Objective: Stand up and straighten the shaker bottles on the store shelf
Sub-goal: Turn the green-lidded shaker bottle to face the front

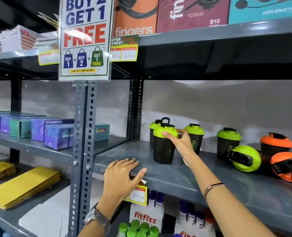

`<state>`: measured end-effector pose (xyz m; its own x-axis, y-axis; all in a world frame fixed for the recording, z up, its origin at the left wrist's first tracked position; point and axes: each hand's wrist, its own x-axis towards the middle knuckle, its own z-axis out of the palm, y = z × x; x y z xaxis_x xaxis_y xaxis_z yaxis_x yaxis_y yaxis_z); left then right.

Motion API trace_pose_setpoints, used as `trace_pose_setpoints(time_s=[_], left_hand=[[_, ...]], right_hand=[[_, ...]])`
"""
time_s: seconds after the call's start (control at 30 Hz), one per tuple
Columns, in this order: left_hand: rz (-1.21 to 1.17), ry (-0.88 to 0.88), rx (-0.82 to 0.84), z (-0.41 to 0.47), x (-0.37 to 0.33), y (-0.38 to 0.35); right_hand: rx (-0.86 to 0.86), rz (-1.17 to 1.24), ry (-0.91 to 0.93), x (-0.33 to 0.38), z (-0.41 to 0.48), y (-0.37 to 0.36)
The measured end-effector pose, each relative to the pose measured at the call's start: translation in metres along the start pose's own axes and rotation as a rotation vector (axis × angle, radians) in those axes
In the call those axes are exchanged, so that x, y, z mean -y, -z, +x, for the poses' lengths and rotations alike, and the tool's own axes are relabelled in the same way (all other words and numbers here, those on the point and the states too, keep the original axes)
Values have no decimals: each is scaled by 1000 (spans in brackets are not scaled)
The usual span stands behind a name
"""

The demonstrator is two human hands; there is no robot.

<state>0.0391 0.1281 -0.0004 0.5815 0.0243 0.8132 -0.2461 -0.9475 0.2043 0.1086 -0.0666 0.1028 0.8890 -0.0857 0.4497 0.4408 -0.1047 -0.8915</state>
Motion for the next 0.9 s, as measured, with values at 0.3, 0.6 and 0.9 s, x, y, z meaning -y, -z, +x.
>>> trace_pose_setpoints(time_s=[0.3, 0.6, 0.9], left_hand=[[21, -11, -33, 2, 3, -5], [-4, -3, -29, 2, -7, -11], [8, 12, -88, 0, 3, -10]], right_hand=[[61, -195, -25, 1, 1, -10], [82, -257, -148, -14, 9, -16], [124, -231, -128, -21, 10, -29]])
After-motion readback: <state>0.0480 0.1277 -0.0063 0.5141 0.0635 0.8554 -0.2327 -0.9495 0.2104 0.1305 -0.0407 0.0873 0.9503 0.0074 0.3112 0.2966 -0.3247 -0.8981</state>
